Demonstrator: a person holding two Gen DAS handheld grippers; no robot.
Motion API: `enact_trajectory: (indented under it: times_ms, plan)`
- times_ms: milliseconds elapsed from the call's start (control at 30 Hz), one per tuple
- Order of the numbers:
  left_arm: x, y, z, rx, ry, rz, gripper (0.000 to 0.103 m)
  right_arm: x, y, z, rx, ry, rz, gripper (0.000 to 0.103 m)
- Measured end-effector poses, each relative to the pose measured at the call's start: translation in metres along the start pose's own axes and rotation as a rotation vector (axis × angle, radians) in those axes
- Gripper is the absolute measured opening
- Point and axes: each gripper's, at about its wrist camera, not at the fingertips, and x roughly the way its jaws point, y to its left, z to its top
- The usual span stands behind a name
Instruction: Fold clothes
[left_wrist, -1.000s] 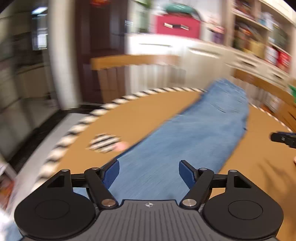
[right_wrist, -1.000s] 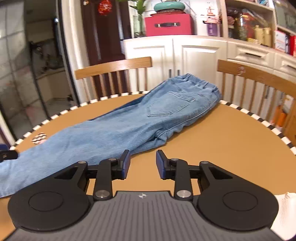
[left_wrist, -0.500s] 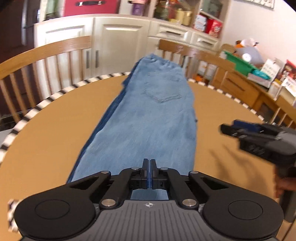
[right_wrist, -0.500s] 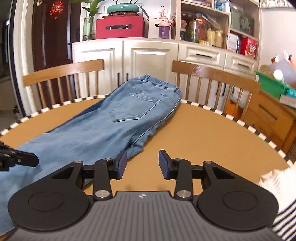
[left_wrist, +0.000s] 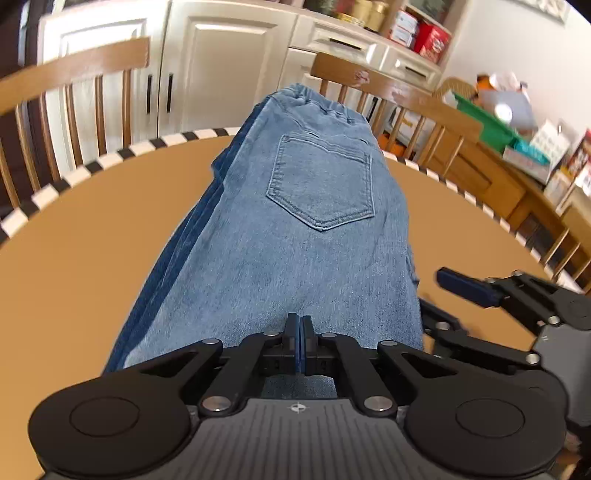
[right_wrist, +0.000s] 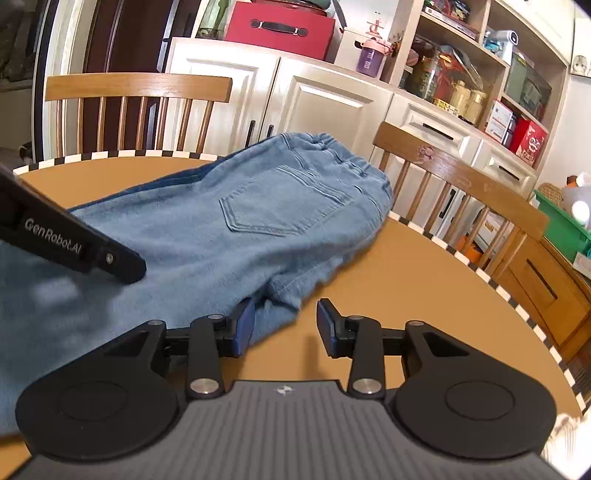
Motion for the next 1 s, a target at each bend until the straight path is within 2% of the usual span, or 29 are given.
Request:
enact_trajectory:
  times_ms: [33, 133, 200, 233, 333, 367, 400, 500, 533, 567, 633, 733, 833, 867, 900, 933, 1000]
  plan:
    - [0.000, 0.005, 0.000, -0.035, 0.005, -0.022, 0.002, 0.005, 0.007, 0.003, -0.030, 0.014, -0.014, 0.039]
    - [0.005, 0.014, 0.000, -0.065, 0.019, -0.051, 0.003, 0.018, 0.036, 0.004, -0.249, -0.012, -0.152, 0.043]
    - [0.008, 0.010, 0.001, -0.032, 0.025, -0.035, 0.003, 0.020, 0.038, 0.005, -0.309, -0.019, -0.175, 0.044]
    - [0.009, 0.009, 0.002, -0.025, 0.031, -0.028, 0.003, 0.018, 0.034, 0.005, -0.321, -0.025, -0.200, 0.047]
    - [0.007, 0.008, 0.006, -0.002, 0.050, -0.019, 0.003, 0.009, 0.011, -0.002, -0.351, -0.047, -0.296, 0.046]
    - [0.007, 0.008, 0.006, 0.003, 0.052, -0.018, 0.003, 0.010, 0.001, -0.005, -0.329, -0.021, -0.305, 0.018]
    - [0.007, 0.008, 0.006, 0.006, 0.052, -0.018, 0.003, 0.012, -0.009, -0.007, -0.301, 0.003, -0.341, 0.008]
    - [0.007, 0.012, 0.007, -0.015, 0.055, -0.029, 0.003, 0.008, -0.040, -0.006, -0.158, 0.017, -0.327, 0.013]
    - [0.007, 0.014, 0.007, -0.028, 0.055, -0.035, 0.003, 0.003, -0.046, -0.003, -0.102, 0.002, -0.266, 0.019]
    - [0.007, 0.015, 0.007, -0.041, 0.056, -0.040, 0.003, -0.002, -0.045, -0.002, -0.096, -0.016, -0.204, 0.035]
    - [0.006, 0.016, 0.008, -0.039, 0.061, -0.042, 0.003, -0.011, -0.031, -0.003, -0.203, -0.066, -0.093, 0.045]
    - [0.005, 0.018, 0.010, -0.036, 0.068, -0.043, 0.003, -0.010, -0.015, -0.003, -0.252, -0.055, 0.014, 0.046]
    - [0.004, 0.020, 0.010, -0.052, 0.071, -0.047, 0.003, 0.008, -0.019, 0.005, -0.136, -0.024, 0.042, 0.049]
    - [0.004, 0.019, 0.010, -0.051, 0.070, -0.046, 0.003, 0.013, -0.023, 0.007, -0.083, -0.023, 0.043, 0.059]
    - [0.004, 0.019, 0.010, -0.048, 0.068, -0.043, 0.003, 0.018, -0.028, 0.009, -0.023, -0.004, 0.041, 0.061]
    - [0.004, 0.018, 0.010, -0.045, 0.067, -0.040, 0.003, 0.022, -0.033, 0.011, 0.040, 0.015, 0.047, 0.061]
    - [0.004, 0.018, 0.010, -0.048, 0.068, -0.044, 0.003, 0.025, -0.041, 0.009, 0.085, 0.024, 0.011, 0.062]
